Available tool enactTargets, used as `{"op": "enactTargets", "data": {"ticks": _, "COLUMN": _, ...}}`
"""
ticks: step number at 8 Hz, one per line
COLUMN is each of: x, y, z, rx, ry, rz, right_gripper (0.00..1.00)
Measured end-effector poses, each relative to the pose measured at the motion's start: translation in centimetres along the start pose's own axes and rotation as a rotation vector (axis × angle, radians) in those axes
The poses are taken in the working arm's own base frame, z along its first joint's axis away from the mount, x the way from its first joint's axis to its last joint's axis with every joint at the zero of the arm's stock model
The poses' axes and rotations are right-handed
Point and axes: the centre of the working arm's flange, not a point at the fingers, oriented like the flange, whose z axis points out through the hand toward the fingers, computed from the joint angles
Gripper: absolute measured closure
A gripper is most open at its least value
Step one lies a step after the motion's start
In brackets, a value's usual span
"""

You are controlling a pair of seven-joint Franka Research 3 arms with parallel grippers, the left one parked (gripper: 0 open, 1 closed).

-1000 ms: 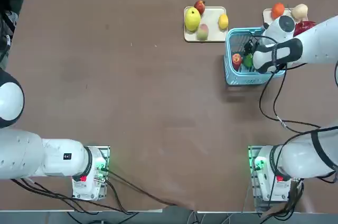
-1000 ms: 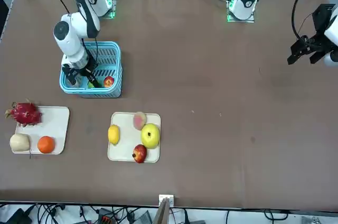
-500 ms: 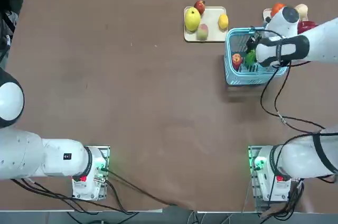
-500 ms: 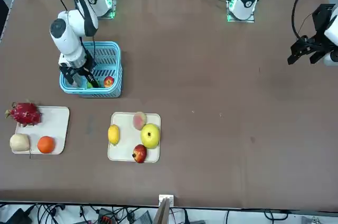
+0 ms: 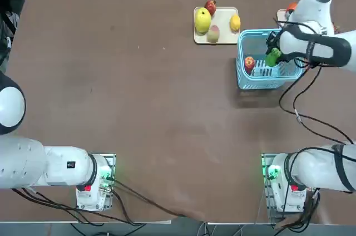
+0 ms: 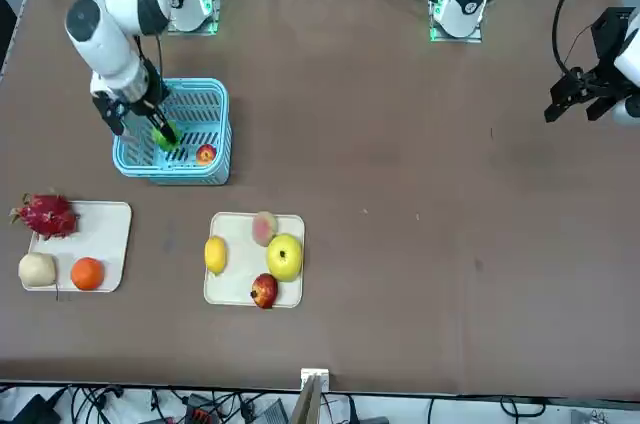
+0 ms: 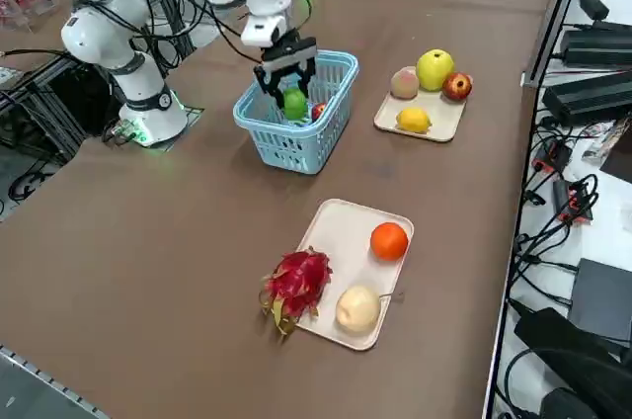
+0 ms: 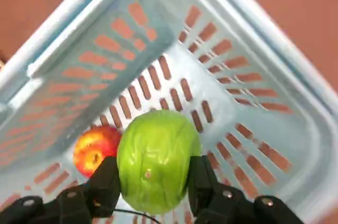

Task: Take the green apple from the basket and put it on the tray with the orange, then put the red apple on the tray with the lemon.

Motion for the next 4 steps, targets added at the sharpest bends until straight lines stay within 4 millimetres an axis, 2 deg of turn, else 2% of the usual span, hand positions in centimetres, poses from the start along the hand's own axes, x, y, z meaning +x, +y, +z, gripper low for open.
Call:
{"op": "enactTargets", "data": {"ticks": 2, "x": 0.1, "y": 0.3, "z": -4.5, "rx": -0.019, "ry": -0.014, "rz": 0.005, "right_gripper": 0.33}}
{"op": "enactTargets", "data": {"ticks": 3, "x": 1.4, "y": 0.0, "z": -7.4, "rx": -0.01, "ry": -0.005, "rz": 0.01, "right_gripper": 0.33}}
{"op": "enactTargets", "data": {"ticks": 4, "x": 3.8, "y": 0.3, "z": -10.1, "rx": 0.008, "ry": 0.015, "rz": -0.001, "right_gripper": 0.33}}
